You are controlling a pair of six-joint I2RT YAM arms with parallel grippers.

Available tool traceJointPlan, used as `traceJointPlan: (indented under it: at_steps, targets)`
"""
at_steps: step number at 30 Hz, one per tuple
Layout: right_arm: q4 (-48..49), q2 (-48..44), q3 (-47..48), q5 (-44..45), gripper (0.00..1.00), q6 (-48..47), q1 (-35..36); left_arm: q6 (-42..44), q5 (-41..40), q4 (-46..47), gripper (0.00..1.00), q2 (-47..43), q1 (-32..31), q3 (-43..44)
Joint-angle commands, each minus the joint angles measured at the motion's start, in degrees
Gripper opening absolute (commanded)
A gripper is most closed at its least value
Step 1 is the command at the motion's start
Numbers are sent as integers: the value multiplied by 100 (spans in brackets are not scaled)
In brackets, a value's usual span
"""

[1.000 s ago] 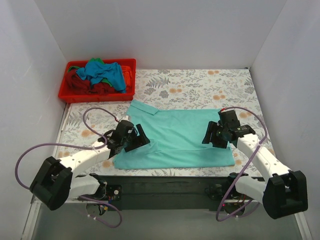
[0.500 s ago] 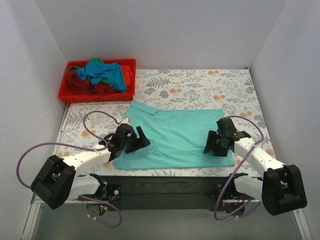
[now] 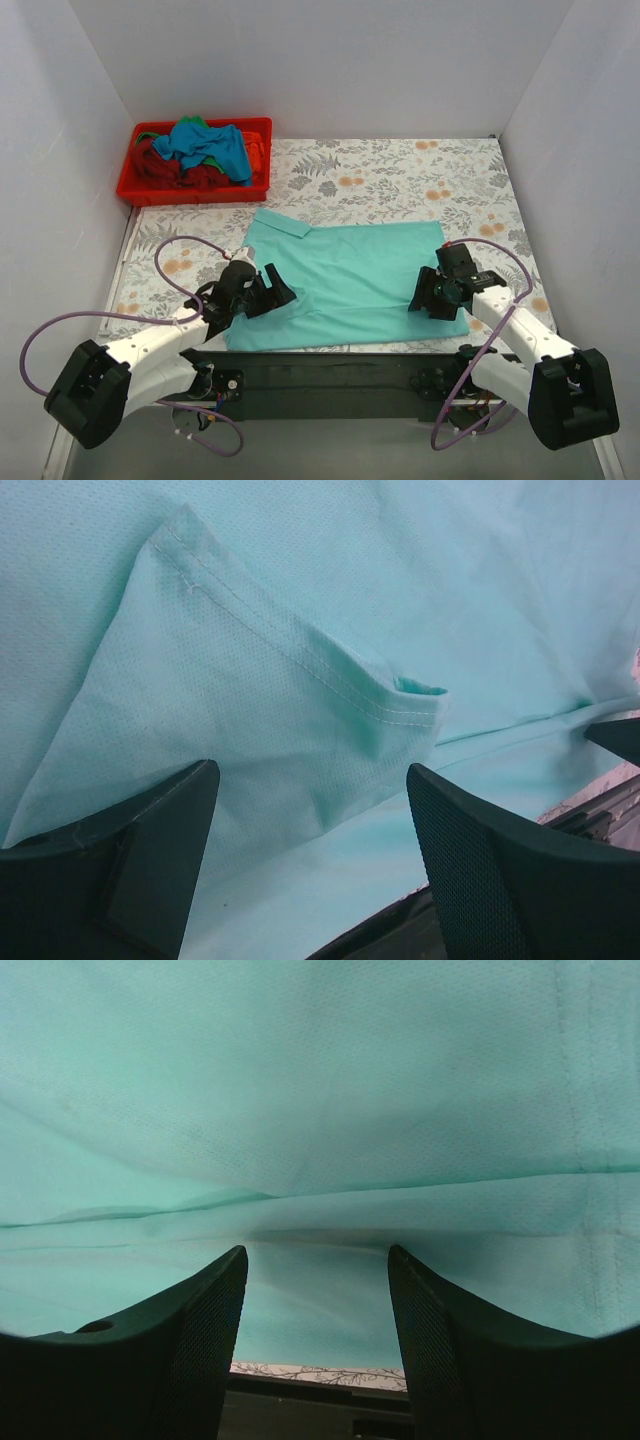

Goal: Fold and stack the t-shirts
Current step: Fold the tshirt

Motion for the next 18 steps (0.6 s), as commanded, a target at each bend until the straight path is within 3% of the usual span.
traceJointPlan:
  at_steps: [1, 6, 11, 15, 18]
  targets:
    - [-413, -254, -131, 58, 65, 123, 30, -28, 26, -737, 75, -170, -26, -206]
    - [-607, -528, -70, -48, 65, 176, 38, 7, 0, -1000, 76, -407, -26, 47]
    - [-1011, -493, 1079, 469, 66, -122, 12, 130, -349, -1535, 78, -372, -35, 960]
    - [-1126, 182, 2292, 804, 65, -535, -181, 376, -702, -1932, 82, -101, -26, 2084]
    - [-1038, 1199, 3163, 935, 64, -860, -374, 648, -931, -2047, 86, 224, 44, 2612]
